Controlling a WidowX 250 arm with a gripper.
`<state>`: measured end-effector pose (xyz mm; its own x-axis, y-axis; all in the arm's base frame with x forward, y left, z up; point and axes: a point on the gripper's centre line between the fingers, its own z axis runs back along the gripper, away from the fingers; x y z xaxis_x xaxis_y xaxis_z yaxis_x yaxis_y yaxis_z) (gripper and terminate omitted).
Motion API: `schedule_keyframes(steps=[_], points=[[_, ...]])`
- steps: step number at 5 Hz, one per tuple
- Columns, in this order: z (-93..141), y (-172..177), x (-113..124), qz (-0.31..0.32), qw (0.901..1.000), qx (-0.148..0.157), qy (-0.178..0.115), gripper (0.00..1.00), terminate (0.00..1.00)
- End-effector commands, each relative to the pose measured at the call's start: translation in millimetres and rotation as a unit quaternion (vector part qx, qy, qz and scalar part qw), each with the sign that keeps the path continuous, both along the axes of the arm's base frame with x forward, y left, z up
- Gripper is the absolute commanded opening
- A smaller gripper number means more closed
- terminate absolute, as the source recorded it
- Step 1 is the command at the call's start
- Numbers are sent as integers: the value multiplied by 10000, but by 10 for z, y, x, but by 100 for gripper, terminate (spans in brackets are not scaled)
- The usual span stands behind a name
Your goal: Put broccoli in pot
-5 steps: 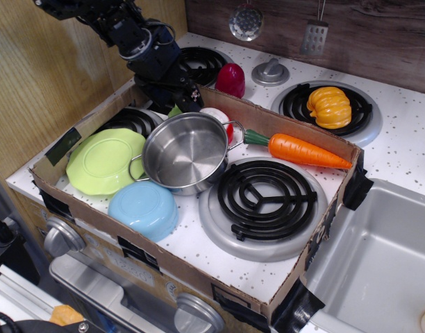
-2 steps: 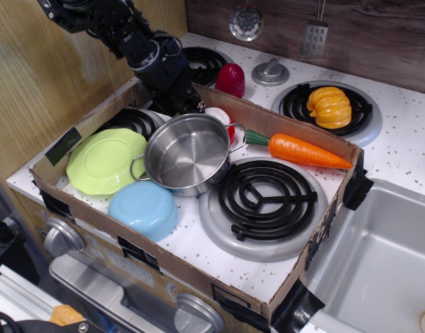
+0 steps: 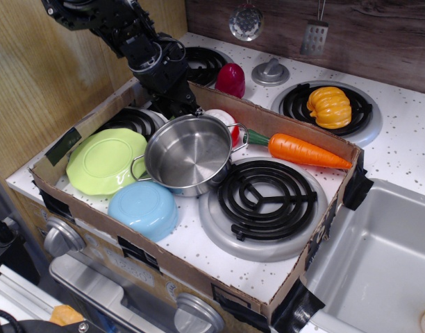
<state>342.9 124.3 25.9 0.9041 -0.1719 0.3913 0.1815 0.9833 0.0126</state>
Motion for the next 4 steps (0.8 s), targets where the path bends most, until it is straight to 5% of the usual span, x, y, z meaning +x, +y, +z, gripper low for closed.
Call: schedule_keyframes(steps=[1,2,4], points=[[760,183,213,-36,9964,744,-411,0,0],[1075,178,316,31,9929,1072,-512,0,0],[1309,-163,-121,1100,9859,981,-786,0,0]])
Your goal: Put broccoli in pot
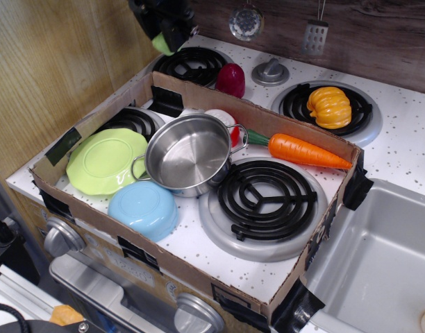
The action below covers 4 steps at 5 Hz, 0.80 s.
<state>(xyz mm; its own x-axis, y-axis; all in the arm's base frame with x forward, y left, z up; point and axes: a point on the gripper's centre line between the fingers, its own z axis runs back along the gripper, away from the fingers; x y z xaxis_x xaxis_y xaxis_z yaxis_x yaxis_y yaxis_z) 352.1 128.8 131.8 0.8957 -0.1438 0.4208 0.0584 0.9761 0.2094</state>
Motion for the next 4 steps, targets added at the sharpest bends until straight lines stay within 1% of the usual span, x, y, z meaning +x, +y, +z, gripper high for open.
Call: schedule_keyframes(steps=[1,3,4], points=[[223,-450,-402,906,9927,-77,-795,0,0],[-89,-662,-540,1057,9907,-578,-635,0,0],[-287,-692,-543,1088,9882,-1004,-400,0,0]])
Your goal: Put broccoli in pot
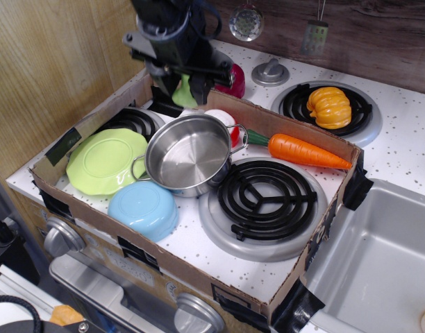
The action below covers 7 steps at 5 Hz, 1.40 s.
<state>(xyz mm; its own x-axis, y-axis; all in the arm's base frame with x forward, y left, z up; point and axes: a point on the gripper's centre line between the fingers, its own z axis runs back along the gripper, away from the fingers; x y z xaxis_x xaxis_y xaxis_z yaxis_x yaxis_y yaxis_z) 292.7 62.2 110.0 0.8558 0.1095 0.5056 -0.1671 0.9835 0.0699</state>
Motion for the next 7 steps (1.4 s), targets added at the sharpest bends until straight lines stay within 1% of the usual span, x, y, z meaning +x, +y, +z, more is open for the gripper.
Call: schedule_keyframes(steps=[1,2,7], points=[[-145,-10,69,80,9978,-643,120,100,0],[-76,33,125,-185,9979,-615,118,100,0],[-76,33,125,-185,9979,-615,118,100,0]])
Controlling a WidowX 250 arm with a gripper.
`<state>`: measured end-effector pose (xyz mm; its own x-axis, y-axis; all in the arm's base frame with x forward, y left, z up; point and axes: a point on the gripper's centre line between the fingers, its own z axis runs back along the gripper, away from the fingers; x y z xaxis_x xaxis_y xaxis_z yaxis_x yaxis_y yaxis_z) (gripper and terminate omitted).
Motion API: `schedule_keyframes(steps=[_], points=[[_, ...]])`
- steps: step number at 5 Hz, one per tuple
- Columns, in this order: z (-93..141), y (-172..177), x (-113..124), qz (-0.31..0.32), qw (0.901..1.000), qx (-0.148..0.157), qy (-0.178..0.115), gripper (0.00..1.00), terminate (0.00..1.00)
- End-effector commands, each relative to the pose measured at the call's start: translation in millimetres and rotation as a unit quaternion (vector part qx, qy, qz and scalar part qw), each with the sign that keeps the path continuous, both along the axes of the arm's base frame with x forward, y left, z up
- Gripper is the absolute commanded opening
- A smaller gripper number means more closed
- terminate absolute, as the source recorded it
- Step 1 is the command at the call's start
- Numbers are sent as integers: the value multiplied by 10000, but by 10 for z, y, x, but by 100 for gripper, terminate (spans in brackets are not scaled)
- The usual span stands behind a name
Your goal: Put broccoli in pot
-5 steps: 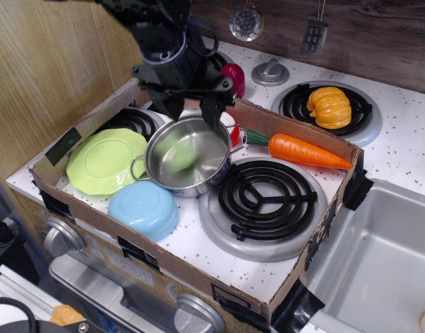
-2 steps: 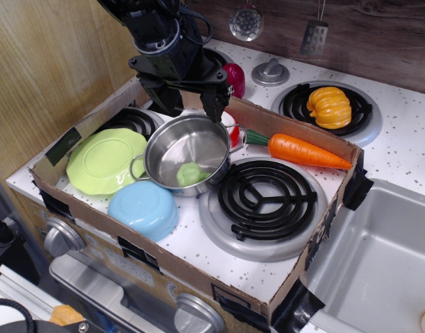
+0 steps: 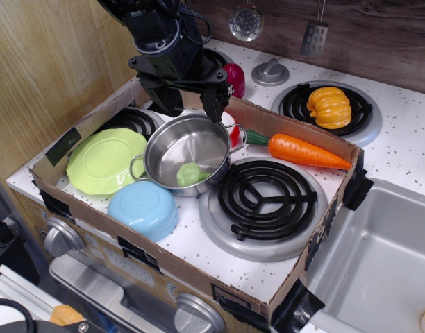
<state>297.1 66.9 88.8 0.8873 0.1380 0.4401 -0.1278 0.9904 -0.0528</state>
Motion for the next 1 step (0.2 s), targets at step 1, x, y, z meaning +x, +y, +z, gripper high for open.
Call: schedule_keyframes(steps=[1], points=[[136,-13,81,20,9999,44,-162,100,100]])
